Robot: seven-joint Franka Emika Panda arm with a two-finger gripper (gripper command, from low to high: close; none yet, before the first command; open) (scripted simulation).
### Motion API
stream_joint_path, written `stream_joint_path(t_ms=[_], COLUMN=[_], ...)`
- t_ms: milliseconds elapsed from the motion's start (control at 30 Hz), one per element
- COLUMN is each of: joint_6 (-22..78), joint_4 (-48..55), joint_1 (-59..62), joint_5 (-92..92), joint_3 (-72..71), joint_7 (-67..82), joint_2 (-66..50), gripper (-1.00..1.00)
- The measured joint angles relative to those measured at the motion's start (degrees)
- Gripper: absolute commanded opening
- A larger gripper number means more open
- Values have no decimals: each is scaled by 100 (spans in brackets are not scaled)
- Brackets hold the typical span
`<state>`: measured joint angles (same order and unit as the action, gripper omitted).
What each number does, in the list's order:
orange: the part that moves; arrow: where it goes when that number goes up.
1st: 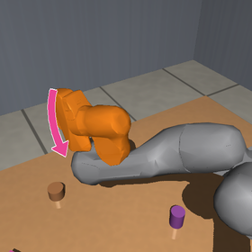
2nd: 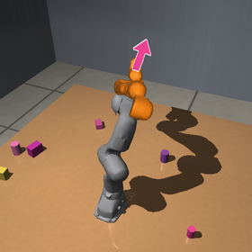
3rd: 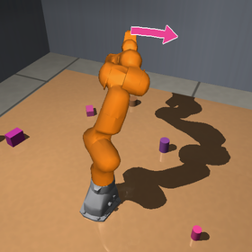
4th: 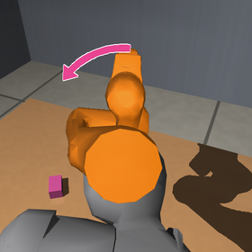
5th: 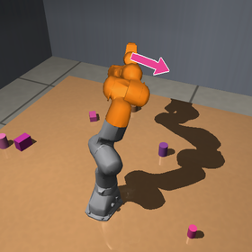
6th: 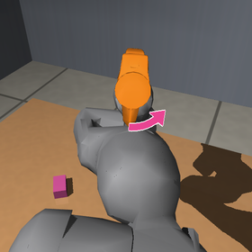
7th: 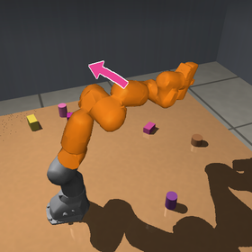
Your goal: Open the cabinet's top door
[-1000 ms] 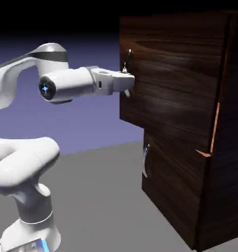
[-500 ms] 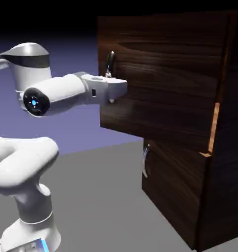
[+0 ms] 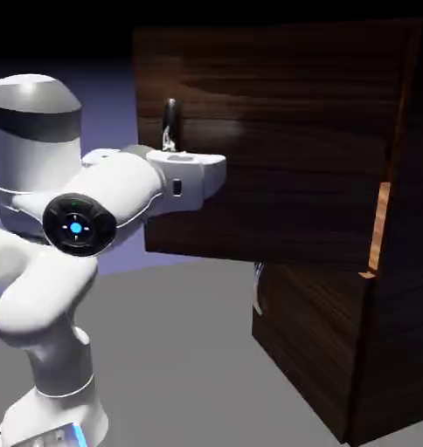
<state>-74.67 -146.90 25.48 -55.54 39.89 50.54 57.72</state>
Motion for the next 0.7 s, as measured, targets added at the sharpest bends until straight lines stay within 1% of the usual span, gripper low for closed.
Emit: stream_joint_path(t_ms=[167,333,500,700], joint_6=[914,1663,2247,2770], joint_4=[1018,1934,2734,3599], joint_1=[-1012,-2050,-3089,-4335], joint_5=[530,857,1081,1301], joint_3=[1016,1933,2784,3705], joint_7=[268,445,522,453], joint_2=[-768,-1297,-1587,-1627], gripper=[-100,-100,-100,-100])
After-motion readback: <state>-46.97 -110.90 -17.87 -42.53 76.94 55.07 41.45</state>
